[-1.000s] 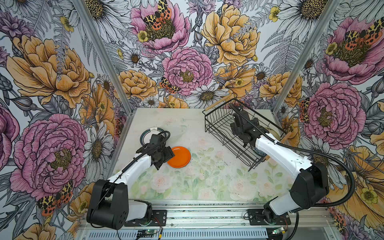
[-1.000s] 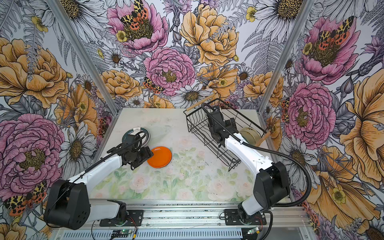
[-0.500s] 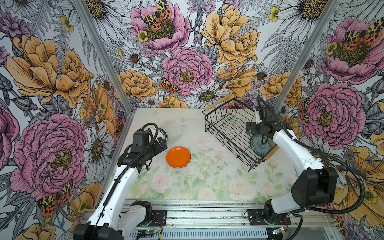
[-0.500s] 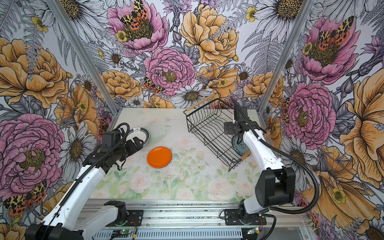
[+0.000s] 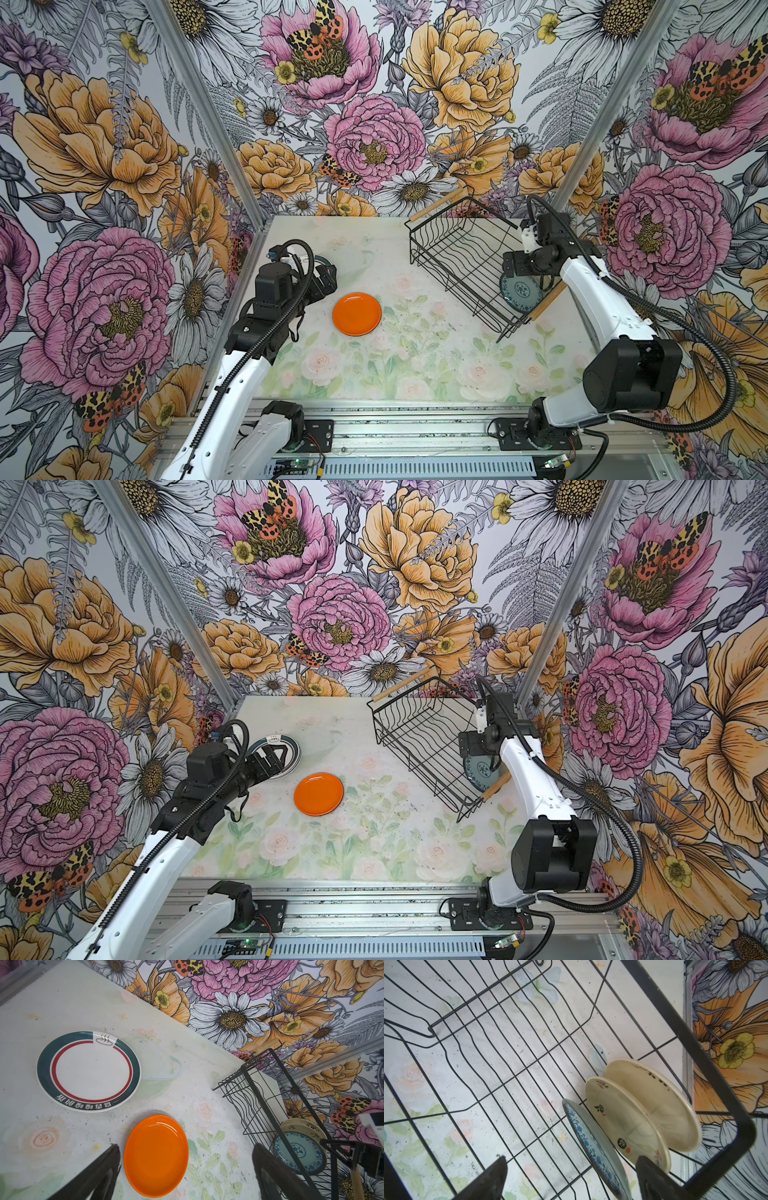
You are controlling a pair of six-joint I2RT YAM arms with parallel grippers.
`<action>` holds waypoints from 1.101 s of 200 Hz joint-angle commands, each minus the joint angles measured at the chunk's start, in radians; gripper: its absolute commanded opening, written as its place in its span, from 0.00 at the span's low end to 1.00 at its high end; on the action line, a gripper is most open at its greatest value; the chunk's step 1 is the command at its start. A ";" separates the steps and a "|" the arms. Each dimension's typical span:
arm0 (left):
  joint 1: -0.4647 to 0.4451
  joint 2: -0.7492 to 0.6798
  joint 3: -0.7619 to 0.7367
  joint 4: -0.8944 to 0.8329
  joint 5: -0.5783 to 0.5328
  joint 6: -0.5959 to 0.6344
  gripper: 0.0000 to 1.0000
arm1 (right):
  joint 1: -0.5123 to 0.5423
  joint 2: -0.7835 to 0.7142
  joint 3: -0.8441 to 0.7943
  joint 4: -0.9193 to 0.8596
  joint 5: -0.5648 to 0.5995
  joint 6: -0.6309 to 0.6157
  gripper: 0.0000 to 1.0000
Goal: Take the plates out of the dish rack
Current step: 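Open the left gripper and lift it off the orange plate, then reach the right gripper into the rack and close on the blue-patterned plate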
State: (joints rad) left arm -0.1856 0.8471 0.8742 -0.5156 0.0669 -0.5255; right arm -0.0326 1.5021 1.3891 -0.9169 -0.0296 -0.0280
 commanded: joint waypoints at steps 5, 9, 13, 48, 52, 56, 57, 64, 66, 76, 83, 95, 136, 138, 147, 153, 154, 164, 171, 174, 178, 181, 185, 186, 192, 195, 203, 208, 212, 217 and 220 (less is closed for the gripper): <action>-0.013 -0.025 -0.039 0.114 -0.014 0.035 0.99 | -0.006 0.019 -0.007 -0.022 0.035 -0.027 0.98; -0.014 -0.028 -0.042 0.120 -0.016 0.036 0.99 | -0.008 0.022 -0.008 -0.021 0.040 -0.030 0.98; -0.014 -0.030 -0.045 0.126 -0.016 0.038 0.99 | -0.009 0.025 -0.008 -0.021 0.043 -0.033 0.97; -0.018 -0.043 -0.077 0.180 -0.037 0.028 0.99 | -0.025 0.067 -0.013 -0.019 0.046 -0.051 0.96; -0.018 -0.045 -0.082 0.189 -0.035 0.025 0.99 | -0.026 0.073 -0.013 -0.019 0.044 -0.055 0.94; -0.020 -0.047 -0.089 0.197 -0.035 0.023 0.99 | -0.024 0.078 -0.013 -0.020 0.046 -0.056 0.94; -0.019 -0.048 -0.090 0.199 -0.035 0.022 0.99 | -0.024 0.079 -0.013 -0.020 0.047 -0.056 0.94; -0.021 -0.053 -0.099 0.215 -0.042 0.018 0.99 | -0.027 0.087 -0.014 -0.019 0.052 -0.056 0.93; -0.020 -0.055 -0.101 0.219 -0.045 0.017 0.99 | -0.026 0.089 -0.014 -0.019 0.053 -0.055 0.92; -0.021 -0.066 -0.117 0.243 -0.048 0.013 0.99 | -0.030 0.098 -0.017 -0.019 0.049 -0.058 0.91; -0.021 -0.075 -0.127 0.262 -0.053 0.013 0.99 | -0.030 0.104 -0.018 -0.018 0.052 -0.059 0.90; -0.021 -0.090 -0.143 0.284 -0.059 0.018 0.99 | -0.032 0.113 -0.019 -0.018 0.062 -0.059 0.90; -0.023 -0.106 -0.171 0.323 -0.075 0.025 0.99 | -0.044 0.134 -0.024 -0.017 0.071 -0.064 0.84; -0.023 -0.105 -0.171 0.324 -0.075 0.026 0.99 | -0.045 0.134 -0.025 -0.017 0.071 -0.065 0.83; -0.023 -0.102 -0.174 0.326 -0.075 0.029 0.99 | -0.049 0.135 -0.029 -0.017 0.071 -0.070 0.80; -0.022 -0.099 -0.175 0.328 -0.077 0.031 0.99 | -0.050 0.135 -0.031 -0.017 0.072 -0.071 0.78; -0.022 -0.099 -0.175 0.328 -0.077 0.031 0.99 | -0.051 0.135 -0.031 -0.017 0.072 -0.072 0.78; -0.022 -0.096 -0.177 0.332 -0.076 0.036 0.99 | -0.054 0.135 -0.035 -0.017 0.073 -0.078 0.78; -0.023 -0.095 -0.178 0.337 -0.076 0.038 0.99 | -0.057 0.133 -0.038 -0.017 0.068 -0.083 0.77; -0.023 -0.094 -0.178 0.338 -0.078 0.040 0.99 | -0.058 0.132 -0.041 -0.017 0.065 -0.087 0.76; -0.023 -0.093 -0.178 0.338 -0.081 0.039 0.99 | -0.060 0.130 -0.043 -0.017 0.061 -0.092 0.75; -0.023 -0.092 -0.179 0.338 -0.083 0.040 0.99 | -0.061 0.131 -0.045 -0.017 0.062 -0.095 0.73; -0.022 -0.092 -0.179 0.338 -0.084 0.040 0.99 | -0.063 0.129 -0.048 -0.018 0.060 -0.100 0.71; -0.023 -0.092 -0.179 0.338 -0.084 0.041 0.99 | -0.063 0.129 -0.049 -0.018 0.060 -0.101 0.70; -0.023 -0.091 -0.179 0.341 -0.086 0.043 0.99 | -0.065 0.129 -0.052 -0.017 0.057 -0.106 0.67; -0.023 -0.090 -0.180 0.342 -0.088 0.044 0.99 | -0.067 0.128 -0.054 -0.017 0.055 -0.109 0.65; -0.022 -0.088 -0.179 0.344 -0.091 0.047 0.99 | -0.069 0.125 -0.058 -0.017 0.054 -0.118 0.61; -0.023 -0.087 -0.180 0.347 -0.092 0.048 0.99 | -0.071 0.125 -0.061 -0.016 0.054 -0.121 0.58; -0.022 -0.085 -0.178 0.347 -0.094 0.052 0.99 | -0.073 0.125 -0.062 -0.016 0.053 -0.122 0.56; -0.023 -0.083 -0.178 0.348 -0.097 0.053 0.99 | -0.076 0.124 -0.062 -0.016 0.050 -0.125 0.55; -0.023 -0.082 -0.175 0.347 -0.100 0.054 0.99 | -0.077 0.125 -0.062 -0.016 0.050 -0.126 0.54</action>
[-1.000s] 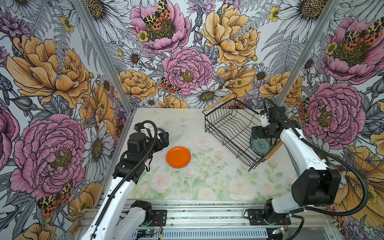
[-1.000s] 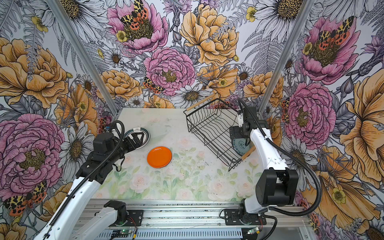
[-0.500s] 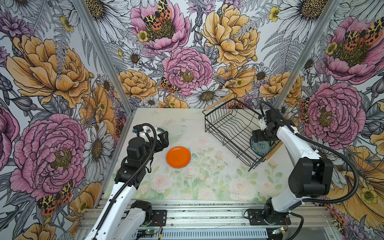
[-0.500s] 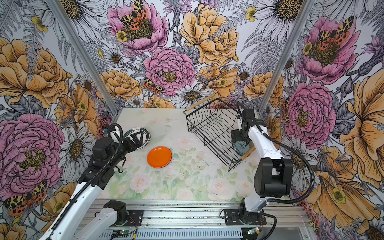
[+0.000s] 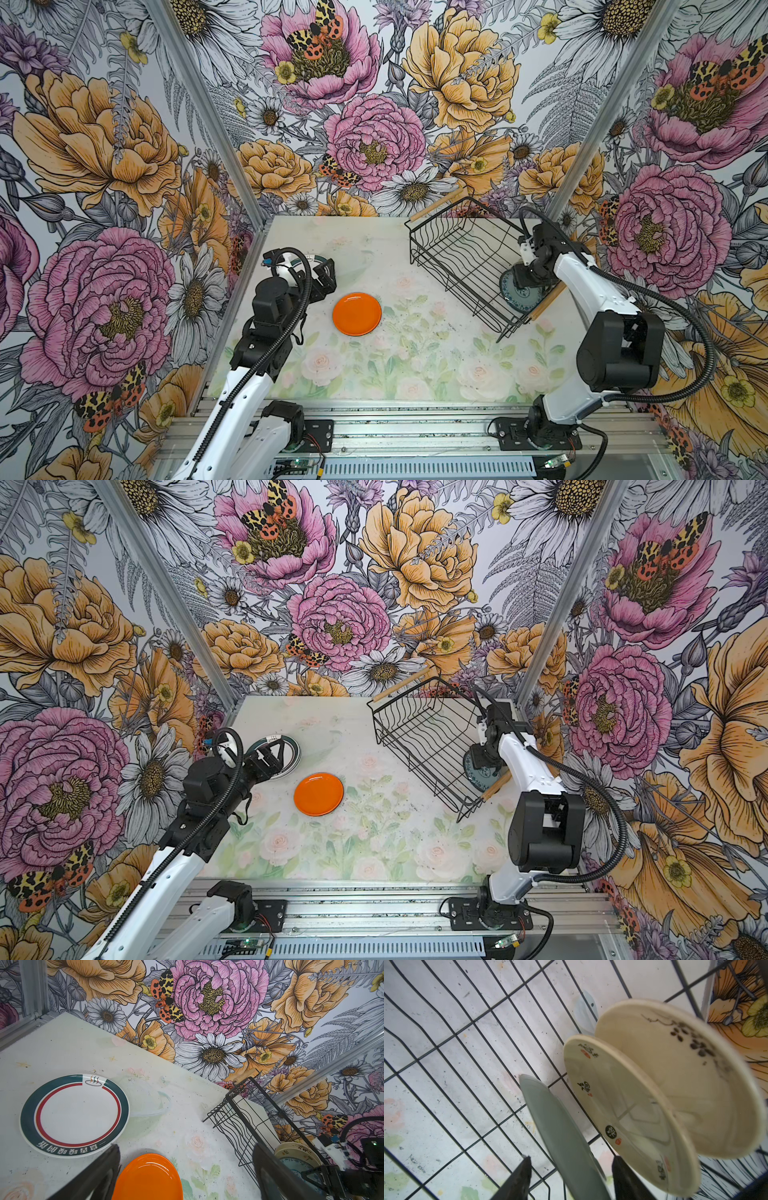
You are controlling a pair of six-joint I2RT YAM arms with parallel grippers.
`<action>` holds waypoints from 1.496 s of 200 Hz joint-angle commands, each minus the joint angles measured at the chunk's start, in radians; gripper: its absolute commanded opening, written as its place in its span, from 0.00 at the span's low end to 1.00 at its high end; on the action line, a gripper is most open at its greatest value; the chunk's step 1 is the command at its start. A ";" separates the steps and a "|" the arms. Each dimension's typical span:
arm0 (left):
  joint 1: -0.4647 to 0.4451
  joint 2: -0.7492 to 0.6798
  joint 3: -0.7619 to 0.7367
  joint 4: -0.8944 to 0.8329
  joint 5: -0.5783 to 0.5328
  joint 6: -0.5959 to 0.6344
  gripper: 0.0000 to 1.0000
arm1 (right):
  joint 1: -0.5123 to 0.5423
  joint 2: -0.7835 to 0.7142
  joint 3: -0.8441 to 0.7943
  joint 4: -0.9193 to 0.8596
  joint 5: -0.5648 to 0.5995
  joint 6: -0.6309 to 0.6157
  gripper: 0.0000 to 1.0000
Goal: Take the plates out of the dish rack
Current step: 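Reach the right gripper into the rack and close on the blue-patterned plate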
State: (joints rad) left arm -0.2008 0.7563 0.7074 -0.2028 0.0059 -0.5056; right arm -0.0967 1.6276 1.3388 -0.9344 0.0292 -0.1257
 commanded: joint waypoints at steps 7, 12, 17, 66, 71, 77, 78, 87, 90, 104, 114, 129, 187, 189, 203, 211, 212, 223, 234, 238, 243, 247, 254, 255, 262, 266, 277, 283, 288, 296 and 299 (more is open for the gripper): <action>-0.007 0.015 -0.003 0.031 -0.048 0.036 0.99 | -0.017 0.000 -0.013 0.004 -0.010 -0.031 0.54; -0.007 0.018 0.000 0.032 -0.050 0.040 0.99 | -0.019 0.000 -0.012 0.005 -0.011 -0.032 0.54; -0.008 0.023 0.002 0.034 -0.052 0.044 0.99 | -0.020 0.003 -0.011 0.006 -0.012 -0.033 0.54; -0.008 0.041 0.006 0.053 -0.056 0.053 0.99 | -0.043 0.015 -0.006 0.017 -0.039 -0.066 0.38; -0.007 0.041 0.005 0.055 -0.057 0.053 0.99 | -0.047 0.015 -0.005 0.017 -0.043 -0.070 0.37; -0.007 0.041 0.006 0.056 -0.057 0.055 0.99 | -0.051 0.018 -0.004 0.018 -0.048 -0.081 0.37; -0.007 0.041 0.005 0.057 -0.057 0.055 0.99 | -0.051 0.017 -0.003 0.018 -0.049 -0.082 0.37; -0.007 0.041 0.005 0.060 -0.058 0.058 0.99 | -0.056 0.021 -0.002 0.020 -0.061 -0.102 0.37; -0.006 0.041 0.006 0.061 -0.058 0.058 0.99 | -0.058 0.021 -0.001 0.020 -0.063 -0.110 0.36; -0.005 0.044 0.005 0.063 -0.058 0.059 0.99 | -0.057 0.022 0.003 0.020 -0.084 -0.147 0.34; -0.006 0.046 0.006 0.065 -0.058 0.059 0.99 | -0.058 0.021 0.003 0.021 -0.097 -0.172 0.34; -0.006 0.045 0.003 0.063 -0.060 0.059 0.99 | -0.058 0.018 0.007 0.023 -0.113 -0.194 0.34; -0.006 0.045 -0.004 0.067 -0.068 0.059 0.99 | -0.060 0.045 0.013 0.028 -0.138 -0.241 0.22; -0.006 0.044 -0.005 0.068 -0.069 0.060 0.99 | -0.061 0.047 0.013 0.027 -0.138 -0.242 0.22; -0.006 0.044 -0.008 0.072 -0.070 0.059 0.99 | -0.063 0.049 0.012 0.027 -0.142 -0.254 0.19; -0.005 0.046 -0.009 0.070 -0.070 0.059 0.99 | -0.064 0.048 0.010 0.028 -0.151 -0.264 0.16; -0.006 0.046 -0.009 0.070 -0.070 0.059 0.99 | -0.064 0.048 0.011 0.029 -0.152 -0.266 0.16; -0.006 0.048 -0.008 0.069 -0.073 0.056 0.99 | -0.065 0.039 0.008 0.030 -0.174 -0.279 0.13; -0.006 0.050 -0.007 0.067 -0.072 0.052 0.99 | -0.066 0.023 0.006 0.032 -0.203 -0.292 0.12; -0.005 0.051 -0.008 0.067 -0.071 0.051 0.99 | -0.065 0.017 0.004 0.032 -0.211 -0.297 0.11; -0.005 0.053 -0.005 0.066 -0.070 0.048 0.99 | -0.066 0.007 0.005 0.032 -0.223 -0.301 0.11; -0.005 0.055 -0.004 0.065 -0.069 0.046 0.99 | -0.065 -0.001 0.006 0.033 -0.230 -0.305 0.09; -0.006 0.059 -0.002 0.060 -0.066 0.046 0.99 | -0.065 -0.016 0.005 0.036 -0.239 -0.312 0.08; -0.005 0.060 -0.001 0.059 -0.066 0.045 0.99 | -0.065 -0.018 0.006 0.037 -0.241 -0.312 0.08; -0.006 0.064 -0.001 0.058 -0.067 0.039 0.99 | -0.065 -0.036 0.006 0.040 -0.252 -0.316 0.08; -0.006 0.066 -0.001 0.056 -0.069 0.034 0.99 | -0.065 -0.047 0.006 0.042 -0.259 -0.318 0.08; -0.006 0.070 -0.002 0.059 -0.074 0.021 0.99 | -0.064 -0.083 0.008 0.052 -0.276 -0.323 0.06; -0.006 0.071 -0.008 0.063 -0.076 0.013 0.99 | -0.064 -0.105 0.008 0.061 -0.282 -0.324 0.06; -0.006 0.072 -0.011 0.066 -0.079 0.007 0.99 | -0.061 -0.127 0.008 0.077 -0.281 -0.324 0.05; -0.006 0.074 -0.011 0.064 -0.078 0.003 0.99 | -0.061 -0.168 0.005 0.114 -0.275 -0.325 0.02; -0.006 0.076 -0.010 0.063 -0.078 0.003 0.99 | -0.062 -0.183 0.003 0.129 -0.272 -0.323 0.02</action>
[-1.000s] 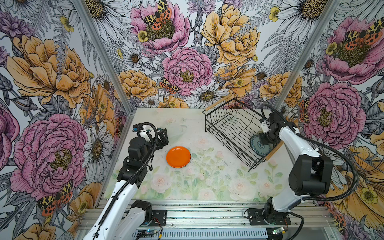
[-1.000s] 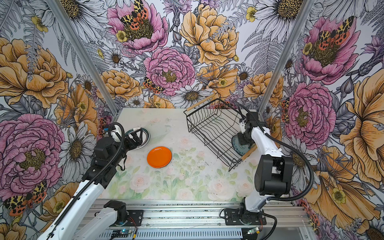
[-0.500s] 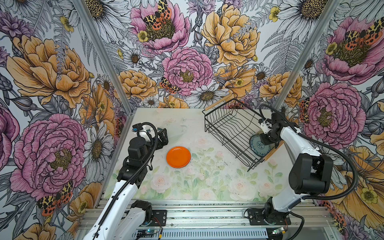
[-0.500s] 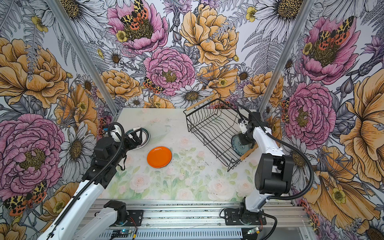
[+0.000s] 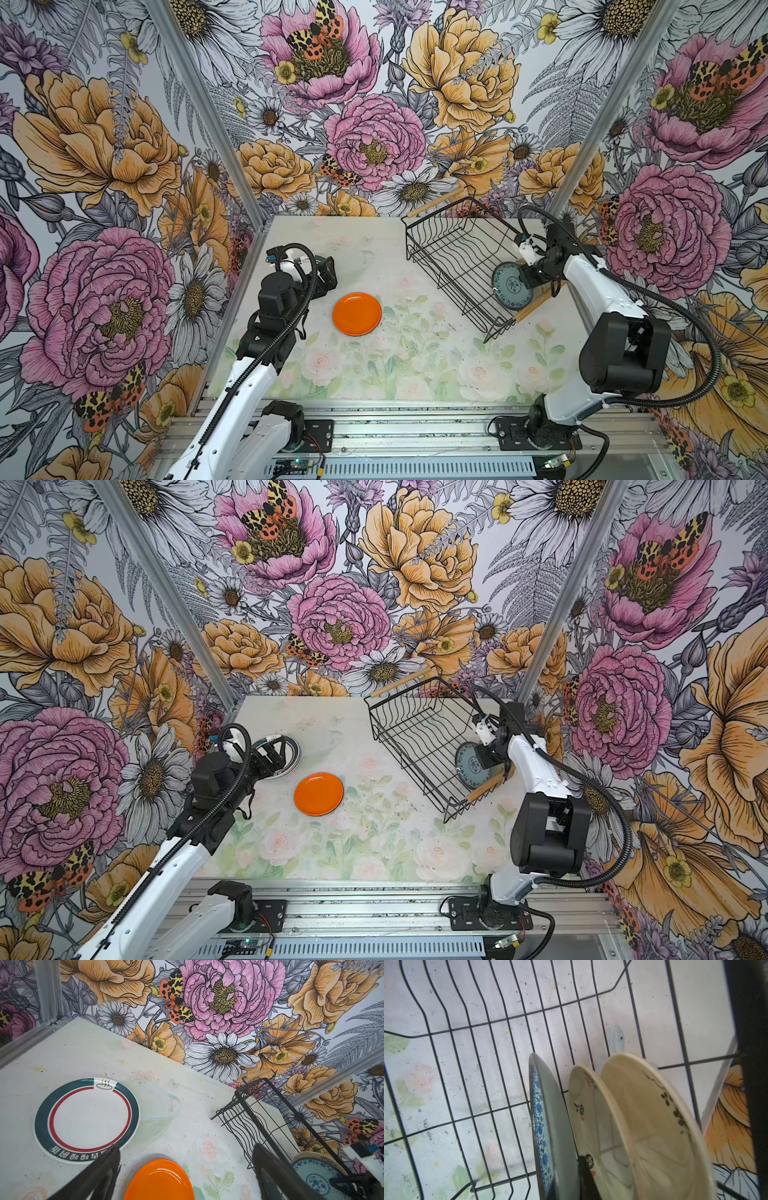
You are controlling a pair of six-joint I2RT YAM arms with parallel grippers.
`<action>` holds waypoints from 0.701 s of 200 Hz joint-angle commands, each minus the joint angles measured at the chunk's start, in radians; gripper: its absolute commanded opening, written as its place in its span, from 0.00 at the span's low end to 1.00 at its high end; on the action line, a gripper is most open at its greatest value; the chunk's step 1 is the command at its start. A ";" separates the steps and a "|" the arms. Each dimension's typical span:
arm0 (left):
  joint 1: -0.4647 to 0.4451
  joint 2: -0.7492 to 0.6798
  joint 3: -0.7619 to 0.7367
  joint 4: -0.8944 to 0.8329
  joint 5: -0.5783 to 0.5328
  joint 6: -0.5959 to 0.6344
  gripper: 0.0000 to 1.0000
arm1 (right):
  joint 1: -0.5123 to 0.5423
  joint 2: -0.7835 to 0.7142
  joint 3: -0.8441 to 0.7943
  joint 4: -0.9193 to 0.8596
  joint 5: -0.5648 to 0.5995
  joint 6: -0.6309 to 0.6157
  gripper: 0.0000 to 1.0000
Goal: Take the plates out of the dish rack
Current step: 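Reach the right gripper into the rack and close on the blue-patterned plate, then lift the blue-patterned plate out of the rack and carry it toward the left gripper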
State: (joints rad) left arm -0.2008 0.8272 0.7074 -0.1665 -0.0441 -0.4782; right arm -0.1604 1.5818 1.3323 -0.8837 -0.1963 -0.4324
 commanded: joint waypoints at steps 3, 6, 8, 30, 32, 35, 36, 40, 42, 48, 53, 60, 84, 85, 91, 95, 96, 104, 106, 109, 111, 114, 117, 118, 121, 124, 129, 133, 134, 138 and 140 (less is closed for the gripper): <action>-0.007 0.007 -0.009 0.024 -0.028 -0.025 0.99 | 0.002 -0.152 0.006 0.093 -0.042 -0.016 0.03; -0.006 0.008 -0.004 0.019 -0.029 -0.025 0.99 | 0.003 -0.168 0.002 0.118 -0.036 -0.016 0.03; -0.006 0.009 -0.003 0.015 -0.030 -0.025 0.99 | 0.003 -0.179 -0.002 0.131 -0.032 -0.012 0.03; -0.007 0.020 0.013 -0.025 -0.052 -0.029 0.99 | 0.002 -0.295 -0.051 0.336 -0.077 0.030 0.03; -0.007 0.020 0.014 -0.027 -0.053 -0.030 0.99 | 0.002 -0.306 -0.056 0.359 -0.086 0.038 0.03; -0.007 0.020 0.014 -0.031 -0.055 -0.030 0.99 | 0.002 -0.322 -0.068 0.397 -0.099 0.052 0.03; -0.008 0.019 0.014 -0.031 -0.057 -0.030 0.99 | 0.002 -0.328 -0.072 0.411 -0.104 0.058 0.03; -0.009 0.017 0.015 -0.036 -0.065 -0.032 0.99 | 0.001 -0.348 -0.092 0.462 -0.124 0.084 0.03; -0.010 0.017 0.014 -0.038 -0.071 -0.036 0.99 | 0.002 -0.360 -0.104 0.502 -0.131 0.099 0.03; -0.015 0.014 0.014 -0.052 -0.102 -0.055 0.99 | 0.002 -0.391 -0.144 0.622 -0.160 0.159 0.02; -0.018 0.012 0.015 -0.067 -0.133 -0.079 0.99 | 0.002 -0.417 -0.184 0.727 -0.192 0.213 0.02; -0.019 0.012 0.017 -0.087 -0.173 -0.111 0.99 | 0.004 -0.445 -0.241 0.875 -0.227 0.291 0.02; -0.024 0.012 0.010 -0.128 -0.247 -0.188 0.99 | 0.015 -0.464 -0.403 1.395 -0.238 0.652 0.01; -0.024 0.012 0.009 -0.128 -0.246 -0.189 0.99 | 0.017 -0.462 -0.407 1.412 -0.237 0.670 0.01; -0.024 0.013 0.008 -0.128 -0.242 -0.198 0.99 | 0.033 -0.445 -0.427 1.502 -0.219 0.754 0.01; -0.024 0.016 0.006 -0.129 -0.240 -0.207 0.99 | 0.048 -0.433 -0.441 1.559 -0.203 0.800 0.02; -0.025 0.016 0.006 -0.128 -0.239 -0.209 0.99 | 0.051 -0.430 -0.444 1.566 -0.197 0.811 0.02; -0.026 0.026 0.004 -0.129 -0.227 -0.219 0.99 | 0.082 -0.409 -0.467 1.653 -0.158 0.882 0.02; -0.025 0.030 0.005 -0.132 -0.224 -0.222 0.99 | 0.091 -0.401 -0.474 1.684 -0.144 0.901 0.02; -0.027 0.036 0.008 -0.135 -0.220 -0.226 0.99 | 0.106 -0.389 -0.485 1.720 -0.125 0.924 0.02; -0.028 0.039 0.010 -0.139 -0.217 -0.227 0.99 | 0.118 -0.380 -0.491 1.732 -0.100 0.943 0.02; -0.029 0.046 0.013 -0.143 -0.214 -0.231 0.99 | 0.134 -0.368 -0.498 1.766 -0.085 0.968 0.02; -0.030 0.052 0.016 -0.147 -0.208 -0.233 0.99 | 0.150 -0.354 -0.505 1.801 -0.069 0.988 0.03; -0.030 0.054 0.017 -0.147 -0.206 -0.234 0.99 | 0.155 -0.349 -0.507 1.811 -0.065 0.995 0.03; -0.033 0.061 0.018 -0.148 -0.203 -0.234 0.99 | 0.170 -0.335 -0.511 1.840 -0.050 1.015 0.03; -0.035 0.068 0.021 -0.149 -0.198 -0.234 0.99 | 0.188 -0.320 -0.516 1.866 -0.034 1.038 0.03; -0.039 0.079 0.024 -0.151 -0.190 -0.235 0.99 | 0.216 -0.294 -0.521 1.905 -0.009 1.067 0.02; -0.040 0.088 0.028 -0.150 -0.181 -0.234 0.99 | 0.238 -0.275 -0.523 1.936 0.005 1.085 0.02; -0.041 0.090 0.028 -0.150 -0.178 -0.233 0.99 | 0.244 -0.269 -0.524 1.940 0.009 1.090 0.02; -0.041 0.098 0.031 -0.148 -0.173 -0.229 0.99 | 0.267 -0.250 -0.526 1.968 0.028 1.108 0.02; -0.041 0.102 0.033 -0.147 -0.156 -0.226 0.99 | 0.279 -0.241 -0.525 1.979 0.037 1.118 0.02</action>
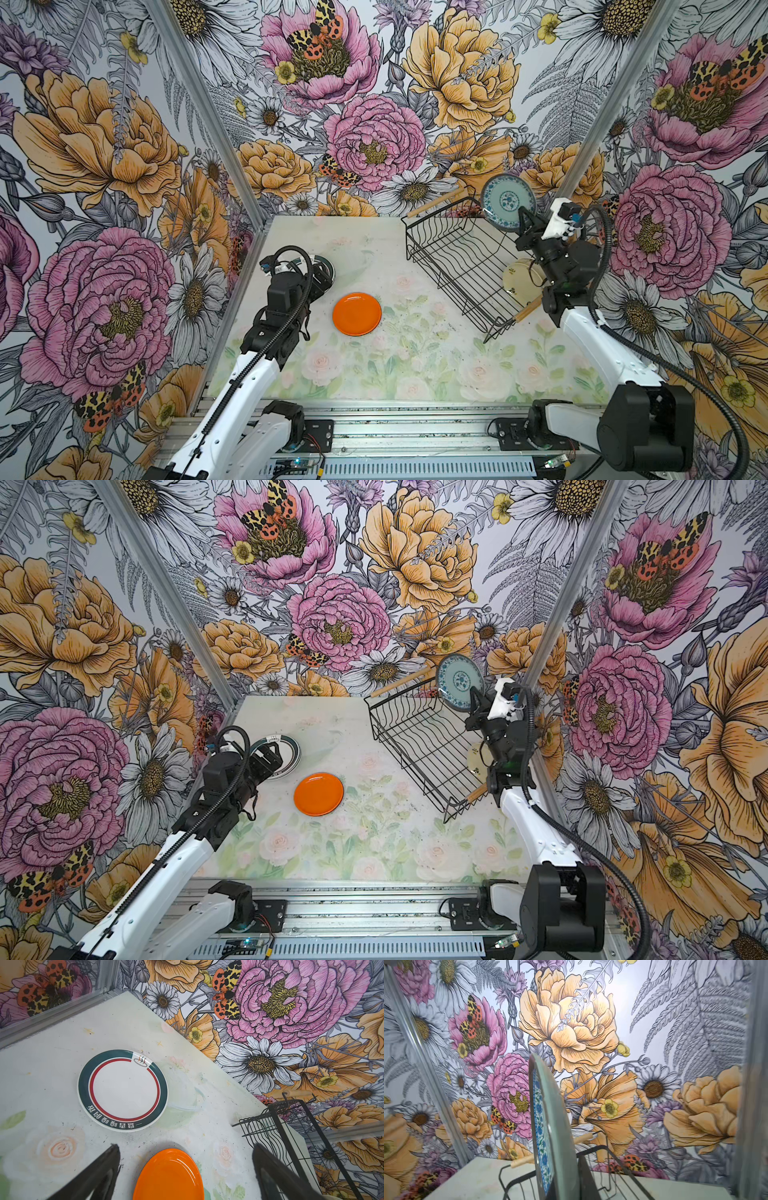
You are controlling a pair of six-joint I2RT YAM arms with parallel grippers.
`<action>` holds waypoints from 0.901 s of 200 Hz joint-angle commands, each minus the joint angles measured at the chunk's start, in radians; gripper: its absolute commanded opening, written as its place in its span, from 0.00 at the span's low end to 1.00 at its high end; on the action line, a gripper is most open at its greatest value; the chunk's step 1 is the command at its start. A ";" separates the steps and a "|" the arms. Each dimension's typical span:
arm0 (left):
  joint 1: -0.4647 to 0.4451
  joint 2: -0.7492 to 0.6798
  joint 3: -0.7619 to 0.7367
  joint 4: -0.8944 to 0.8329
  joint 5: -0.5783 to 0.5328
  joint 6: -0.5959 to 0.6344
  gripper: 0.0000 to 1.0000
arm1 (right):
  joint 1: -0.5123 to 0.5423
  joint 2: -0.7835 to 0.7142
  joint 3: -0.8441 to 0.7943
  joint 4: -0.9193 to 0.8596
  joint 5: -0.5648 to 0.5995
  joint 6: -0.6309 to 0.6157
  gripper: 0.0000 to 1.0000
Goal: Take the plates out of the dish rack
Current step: 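Lift the blue-patterned plate out of the rack and carry it toward the left gripper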
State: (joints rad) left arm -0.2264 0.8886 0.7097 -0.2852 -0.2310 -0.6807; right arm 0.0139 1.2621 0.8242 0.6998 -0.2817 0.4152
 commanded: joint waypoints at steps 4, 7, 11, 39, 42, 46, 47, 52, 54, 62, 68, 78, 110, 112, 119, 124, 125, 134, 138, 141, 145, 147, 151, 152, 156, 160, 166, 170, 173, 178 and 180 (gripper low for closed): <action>-0.016 0.047 0.033 -0.024 0.052 -0.019 0.99 | 0.128 0.095 -0.014 0.408 0.137 0.286 0.02; -0.017 0.052 0.034 -0.020 0.062 -0.016 0.99 | 0.141 0.110 -0.010 0.419 0.145 0.296 0.02; -0.017 0.057 0.035 -0.015 0.070 -0.013 0.99 | 0.165 0.125 -0.004 0.425 0.153 0.307 0.01; -0.020 0.063 0.064 0.009 0.169 0.104 0.99 | 0.282 0.192 0.030 0.388 0.260 0.446 0.00; -0.021 0.062 0.065 0.010 0.175 0.112 0.99 | 0.292 0.198 0.034 0.378 0.266 0.469 0.00; -0.021 0.058 0.065 0.014 0.179 0.121 0.99 | 0.303 0.204 0.040 0.361 0.272 0.504 0.00; -0.020 0.057 0.067 0.015 0.181 0.123 0.99 | 0.305 0.206 0.040 0.357 0.273 0.511 0.00; -0.022 0.052 0.064 0.024 0.187 0.133 0.99 | 0.319 0.212 0.044 0.347 0.275 0.543 0.00; -0.022 0.050 0.062 0.028 0.189 0.136 0.99 | 0.326 0.214 0.046 0.344 0.277 0.554 0.00; -0.022 0.041 0.054 0.049 0.212 0.149 0.99 | 0.349 0.220 0.058 0.308 0.275 0.593 0.00; -0.022 0.036 0.045 0.070 0.236 0.155 0.99 | 0.363 0.218 0.074 0.253 0.260 0.621 0.00; -0.024 0.028 0.034 0.095 0.262 0.154 0.99 | 0.387 0.211 0.107 0.144 0.226 0.645 0.00; -0.031 0.028 0.041 0.091 0.296 0.130 0.99 | 0.438 0.213 0.213 -0.144 0.057 0.705 0.00; -0.032 0.029 0.043 0.089 0.297 0.129 0.99 | 0.440 0.215 0.219 -0.156 0.043 0.710 0.00; -0.034 0.027 0.047 0.084 0.305 0.125 0.99 | 0.444 0.220 0.236 -0.194 -0.001 0.722 0.00; -0.034 0.027 0.050 0.087 0.321 0.125 0.99 | 0.448 0.222 0.247 -0.226 -0.026 0.732 0.00; -0.035 0.027 0.050 0.089 0.323 0.124 0.99 | 0.448 0.223 0.250 -0.232 -0.031 0.735 0.00; -0.037 0.025 0.051 0.090 0.333 0.115 0.99 | 0.457 0.227 0.256 -0.253 -0.063 0.746 0.00; -0.039 0.022 0.051 0.090 0.336 0.105 0.99 | 0.462 0.227 0.255 -0.257 -0.073 0.750 0.00; -0.039 0.020 0.051 0.091 0.338 0.099 0.99 | 0.464 0.227 0.254 -0.259 -0.082 0.754 0.00; -0.039 0.017 0.050 0.099 0.348 0.092 0.99 | 0.466 0.229 0.253 -0.265 -0.090 0.760 0.00; -0.039 0.014 0.049 0.102 0.353 0.089 0.99 | 0.467 0.230 0.253 -0.267 -0.097 0.763 0.00; -0.040 0.011 0.046 0.112 0.367 0.084 0.99 | 0.469 0.230 0.253 -0.269 -0.108 0.770 0.00; -0.040 0.011 0.045 0.113 0.370 0.084 0.99 | 0.471 0.231 0.253 -0.270 -0.110 0.772 0.00; -0.040 0.008 0.045 0.116 0.380 0.078 0.99 | 0.472 0.233 0.253 -0.272 -0.122 0.774 0.00; -0.040 0.006 0.045 0.117 0.386 0.073 0.99 | 0.474 0.233 0.255 -0.284 -0.131 0.777 0.00; -0.041 0.005 0.046 0.116 0.403 0.065 0.99 | 0.479 0.235 0.257 -0.299 -0.141 0.779 0.00; -0.041 0.005 0.048 0.118 0.416 0.063 0.99 | 0.482 0.234 0.257 -0.305 -0.142 0.780 0.00; -0.041 0.005 0.049 0.118 0.426 0.063 0.99 | 0.485 0.234 0.253 -0.305 -0.142 0.780 0.00; -0.042 0.006 0.051 0.116 0.438 0.061 0.99 | 0.490 0.234 0.251 -0.306 -0.144 0.781 0.00; -0.042 0.006 0.052 0.116 0.442 0.059 0.99 | 0.491 0.236 0.251 -0.308 -0.145 0.781 0.00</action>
State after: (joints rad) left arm -0.2600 0.9119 0.7406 -0.2073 0.1150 -0.5961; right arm 0.4873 1.4879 1.0504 0.4419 -0.3527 1.1622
